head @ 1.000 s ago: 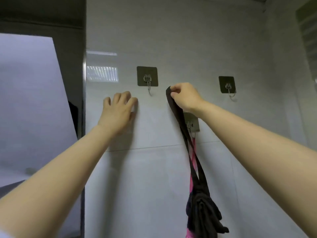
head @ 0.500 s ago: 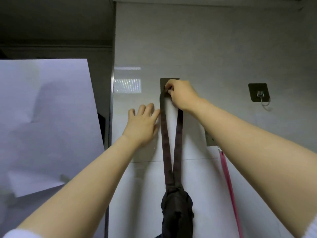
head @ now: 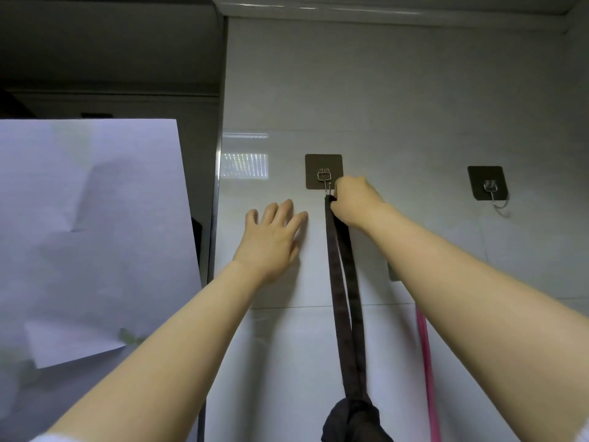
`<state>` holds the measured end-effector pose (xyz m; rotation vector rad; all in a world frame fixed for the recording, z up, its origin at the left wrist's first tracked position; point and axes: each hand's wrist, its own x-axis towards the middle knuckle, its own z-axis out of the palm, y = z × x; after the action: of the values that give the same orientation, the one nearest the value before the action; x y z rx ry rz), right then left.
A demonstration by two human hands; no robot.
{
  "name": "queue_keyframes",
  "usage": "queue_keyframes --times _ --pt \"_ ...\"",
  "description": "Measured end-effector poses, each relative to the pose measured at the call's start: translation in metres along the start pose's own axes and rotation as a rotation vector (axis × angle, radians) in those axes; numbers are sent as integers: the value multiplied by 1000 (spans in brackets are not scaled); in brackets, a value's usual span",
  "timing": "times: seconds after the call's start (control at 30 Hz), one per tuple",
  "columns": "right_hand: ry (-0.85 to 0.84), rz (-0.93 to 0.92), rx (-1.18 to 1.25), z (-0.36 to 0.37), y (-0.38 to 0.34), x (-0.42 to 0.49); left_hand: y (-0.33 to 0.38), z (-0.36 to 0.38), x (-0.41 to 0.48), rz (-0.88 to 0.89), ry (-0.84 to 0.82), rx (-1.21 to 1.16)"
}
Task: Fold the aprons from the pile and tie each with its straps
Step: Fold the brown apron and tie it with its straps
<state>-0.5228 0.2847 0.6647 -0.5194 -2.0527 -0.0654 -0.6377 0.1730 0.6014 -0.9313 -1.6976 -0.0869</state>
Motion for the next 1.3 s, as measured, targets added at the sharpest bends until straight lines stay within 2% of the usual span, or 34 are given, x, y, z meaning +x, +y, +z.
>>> queue_keyframes --times 0.13,0.4,0.53,0.63,0.8,0.97,1.13,1.3 --pt "-10 -38 -160 7 0 -14 2 2 -4 -9 -10 -35" --pt "-50 -117 -265 14 8 -59 16 10 -29 -63 12 -91" --pt "-6 -183 -394 18 21 -104 27 15 -63 -68 -53 -132" --pt "-27 -166 -460 23 32 -154 39 21 -100 -68 -107 -202" --pt "-134 -41 -462 30 53 -254 71 18 -177 -107 -220 -407" --pt "-278 114 -508 29 73 -360 115 4 -271 -106 -195 -538" --pt "-372 245 -538 19 95 -495 175 -20 -375 0 -362 -763" --pt "-607 500 -564 -4 119 -657 235 -54 -482 196 -635 -955"
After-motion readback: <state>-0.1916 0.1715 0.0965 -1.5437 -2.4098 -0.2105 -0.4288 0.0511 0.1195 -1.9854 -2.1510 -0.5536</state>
